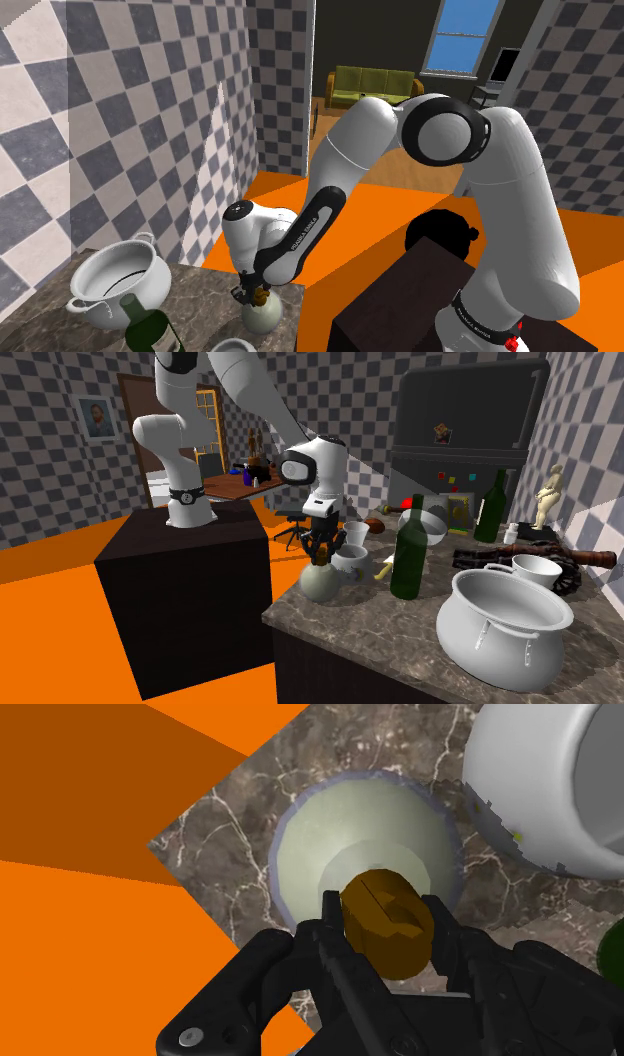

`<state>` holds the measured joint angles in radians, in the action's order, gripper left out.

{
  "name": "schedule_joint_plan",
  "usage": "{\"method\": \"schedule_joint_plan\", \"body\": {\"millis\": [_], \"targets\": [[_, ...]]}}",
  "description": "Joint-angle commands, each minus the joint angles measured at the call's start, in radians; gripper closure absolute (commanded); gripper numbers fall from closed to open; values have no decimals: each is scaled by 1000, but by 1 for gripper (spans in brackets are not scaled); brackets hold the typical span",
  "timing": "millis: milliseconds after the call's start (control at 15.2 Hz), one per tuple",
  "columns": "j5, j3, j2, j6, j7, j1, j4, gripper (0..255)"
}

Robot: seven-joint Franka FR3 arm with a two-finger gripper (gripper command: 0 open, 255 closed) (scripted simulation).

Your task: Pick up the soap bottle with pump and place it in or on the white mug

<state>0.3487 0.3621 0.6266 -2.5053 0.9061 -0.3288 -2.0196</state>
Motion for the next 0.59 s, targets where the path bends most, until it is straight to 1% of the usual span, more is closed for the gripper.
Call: {"method": "schedule_joint_plan", "body": {"millis": [0,528], "targets": [[0,0,1,0,0,0,0,255],[-40,36,-80,59,-24,27,-20,255]]}}
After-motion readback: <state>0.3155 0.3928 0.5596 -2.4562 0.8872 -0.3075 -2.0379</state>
